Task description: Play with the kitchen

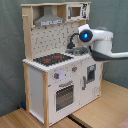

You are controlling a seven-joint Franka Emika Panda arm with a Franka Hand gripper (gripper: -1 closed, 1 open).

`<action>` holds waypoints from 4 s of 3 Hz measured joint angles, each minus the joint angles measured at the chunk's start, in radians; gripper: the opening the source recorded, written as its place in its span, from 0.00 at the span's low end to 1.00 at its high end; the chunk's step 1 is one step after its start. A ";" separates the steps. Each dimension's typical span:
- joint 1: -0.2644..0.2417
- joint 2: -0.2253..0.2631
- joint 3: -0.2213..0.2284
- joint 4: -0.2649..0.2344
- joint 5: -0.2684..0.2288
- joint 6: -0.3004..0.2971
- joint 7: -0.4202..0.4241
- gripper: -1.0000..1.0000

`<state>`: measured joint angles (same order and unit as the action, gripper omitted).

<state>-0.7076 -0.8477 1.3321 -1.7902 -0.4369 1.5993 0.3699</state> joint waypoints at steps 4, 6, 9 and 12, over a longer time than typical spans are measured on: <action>-0.051 -0.031 0.310 -0.001 -0.314 0.030 -0.071 1.00; -0.096 -0.036 0.411 -0.003 -0.437 0.117 -0.152 1.00; -0.123 -0.036 0.457 -0.080 -0.584 0.355 -0.245 1.00; -0.103 -0.034 0.438 -0.172 -0.707 0.614 -0.345 1.00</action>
<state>-0.8107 -0.8822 1.7700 -1.9618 -1.1438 2.2135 0.0251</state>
